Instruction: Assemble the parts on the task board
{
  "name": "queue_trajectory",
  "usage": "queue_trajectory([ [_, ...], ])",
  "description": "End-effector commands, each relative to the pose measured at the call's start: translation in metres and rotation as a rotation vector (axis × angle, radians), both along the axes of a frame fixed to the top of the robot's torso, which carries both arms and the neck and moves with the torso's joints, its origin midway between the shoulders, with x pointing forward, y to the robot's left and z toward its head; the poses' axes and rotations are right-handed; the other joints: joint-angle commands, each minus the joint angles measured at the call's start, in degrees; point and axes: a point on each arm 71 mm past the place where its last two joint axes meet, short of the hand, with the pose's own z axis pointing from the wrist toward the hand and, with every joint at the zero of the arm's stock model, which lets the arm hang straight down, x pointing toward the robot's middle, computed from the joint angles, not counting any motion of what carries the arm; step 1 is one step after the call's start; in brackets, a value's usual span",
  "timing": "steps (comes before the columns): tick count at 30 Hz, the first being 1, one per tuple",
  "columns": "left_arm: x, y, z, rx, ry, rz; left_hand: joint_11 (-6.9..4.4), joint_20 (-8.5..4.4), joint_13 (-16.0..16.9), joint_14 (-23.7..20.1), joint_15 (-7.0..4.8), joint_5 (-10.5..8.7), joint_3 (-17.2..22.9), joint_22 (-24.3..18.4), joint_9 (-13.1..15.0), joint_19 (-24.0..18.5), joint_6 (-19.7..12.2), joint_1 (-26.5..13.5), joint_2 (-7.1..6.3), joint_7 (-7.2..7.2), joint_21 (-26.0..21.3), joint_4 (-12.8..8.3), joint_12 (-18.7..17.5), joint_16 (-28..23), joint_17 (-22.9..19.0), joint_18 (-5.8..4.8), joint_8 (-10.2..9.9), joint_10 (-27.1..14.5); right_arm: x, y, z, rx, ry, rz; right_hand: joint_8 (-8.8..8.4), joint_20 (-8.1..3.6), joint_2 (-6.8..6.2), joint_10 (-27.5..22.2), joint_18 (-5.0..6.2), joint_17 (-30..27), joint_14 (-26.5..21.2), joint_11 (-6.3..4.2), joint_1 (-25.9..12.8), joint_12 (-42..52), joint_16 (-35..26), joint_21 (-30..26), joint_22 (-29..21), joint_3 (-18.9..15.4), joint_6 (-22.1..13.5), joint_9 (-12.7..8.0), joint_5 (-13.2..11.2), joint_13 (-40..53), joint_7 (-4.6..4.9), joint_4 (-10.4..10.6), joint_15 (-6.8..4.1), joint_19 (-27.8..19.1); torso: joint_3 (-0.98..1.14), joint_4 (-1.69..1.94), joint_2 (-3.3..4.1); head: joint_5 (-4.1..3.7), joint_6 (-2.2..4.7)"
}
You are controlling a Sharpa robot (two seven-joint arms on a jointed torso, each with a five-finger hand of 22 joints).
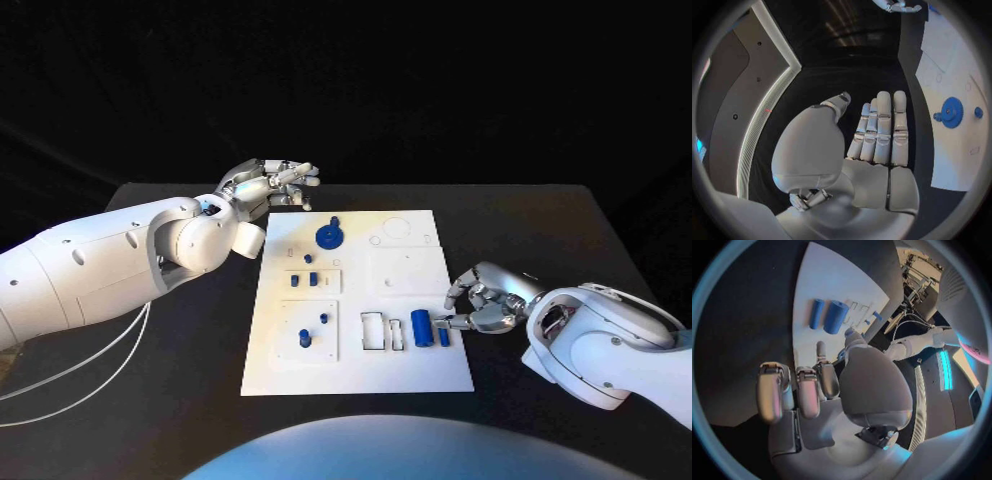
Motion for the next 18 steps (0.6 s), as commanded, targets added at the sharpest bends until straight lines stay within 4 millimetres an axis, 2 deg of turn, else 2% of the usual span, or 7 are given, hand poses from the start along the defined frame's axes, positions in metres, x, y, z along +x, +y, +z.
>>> queue_trajectory([
  [1, -0.001, -0.002, 0.001, -0.015, 0.0, -0.014, 0.04, 0.0, 0.1, -0.4, -0.1, -0.18, -0.3, -0.1, 0.1, 0.3, -0.6, 0.0, 0.63, 0.01, -0.3, 0.0, 0.0, -0.3, -0.1, 0.52, 0.3, -0.5, -0.001, 0.005, -0.002, -0.041, -0.031, 0.004, 0.31, 0.15, 0.88, 0.8, -0.73, 13.3, 5.6, -0.1, 0.0, 0.6, 0.3, 0.9, 13.3, -0.3, 0.8, 0.2, 0.4, 2.6, -0.12, 0.1, -0.15, 3.8, -0.03, -0.01, 0.03, -0.43, 0.5],
  [6, -0.001, -0.001, 0.001, -0.014, 0.0, -0.012, 0.05, 0.01, 0.1, -0.4, -0.1, -0.11, -0.4, -0.1, 0.1, 0.3, -0.6, 0.0, 0.79, 0.02, -0.3, 0.1, 0.0, -0.3, -0.1, 0.52, 0.3, -0.5, -0.005, 0.013, -0.01, -0.029, -0.008, 0.016, 0.22, 0.1, 1.33, 1.2, -0.93, 13.9, 5.7, -0.18, 0.1, 1.2, 0.5, 1.8, 13.5, -0.2, 1.0, 0.2, 0.5, 3.3, -0.2, 0.1, -0.21, 4.1, -0.06, -0.07, 0.06, -0.38, 0.36],
  [10, -0.001, -0.001, 0.001, -0.014, 0.001, -0.013, 0.05, 0.01, 0.1, -0.4, -0.1, -0.11, -0.4, -0.1, 0.1, 0.3, -0.6, 0.0, 0.79, 0.02, -0.3, 0.1, 0.0, -0.3, -0.1, 0.52, 0.3, -0.5, -0.007, 0.018, -0.016, -0.028, 0.002, 0.026, 0.15, 0.08, 1.43, 1.2, -0.93, 13.9, 5.7, -0.19, 0.1, 1.3, 0.5, 1.9, 13.5, -0.2, 1.0, 0.2, 0.5, 3.4, -0.2, 0.1, -0.22, 4.1, 0.0, 0.0, 0.12, -0.43, 0.18],
  [14, -0.001, 0.0, 0.001, -0.014, 0.002, -0.013, 0.05, 0.01, 0.1, -0.4, -0.1, -0.04, -0.4, -0.1, 0.1, 0.4, -0.6, 0.0, 0.92, 0.02, -0.4, 0.2, 0.0, -0.3, -0.1, 0.52, 0.3, -0.5, -0.007, 0.021, -0.02, -0.031, 0.007, 0.032, 0.05, 0.07, 1.59, 1.1, -0.92, 13.9, 5.7, -0.2, 0.2, 1.1, 0.5, 1.8, 13.5, -0.1, 1.1, 0.2, 0.8, 3.3, -0.21, 0.1, -0.23, 4.1, 0.01, 0.06, 0.07, -0.57, 0.32],
  [18, -0.001, 0.001, 0.001, -0.013, 0.002, -0.01, 0.05, 0.01, 0.1, -0.4, -0.09, -0.02, -0.4, -0.1, 0.1, 0.4, -0.6, 0.0, 0.98, 0.02, -0.4, 0.2, 0.0, -0.3, -0.1, 0.52, 0.3, -0.5, -0.006, 0.023, -0.023, -0.035, 0.011, 0.037, 0.01, 0.06, 1.7, 1.1, -0.93, 14.0, 5.7, -0.21, 0.2, 1.0, 0.5, 1.9, 13.5, -0.1, 1.1, 0.2, 0.9, 3.2, -0.22, 0.1, -0.24, 4.1, 0.01, -0.07, 0.06, -0.68, 0.32],
])
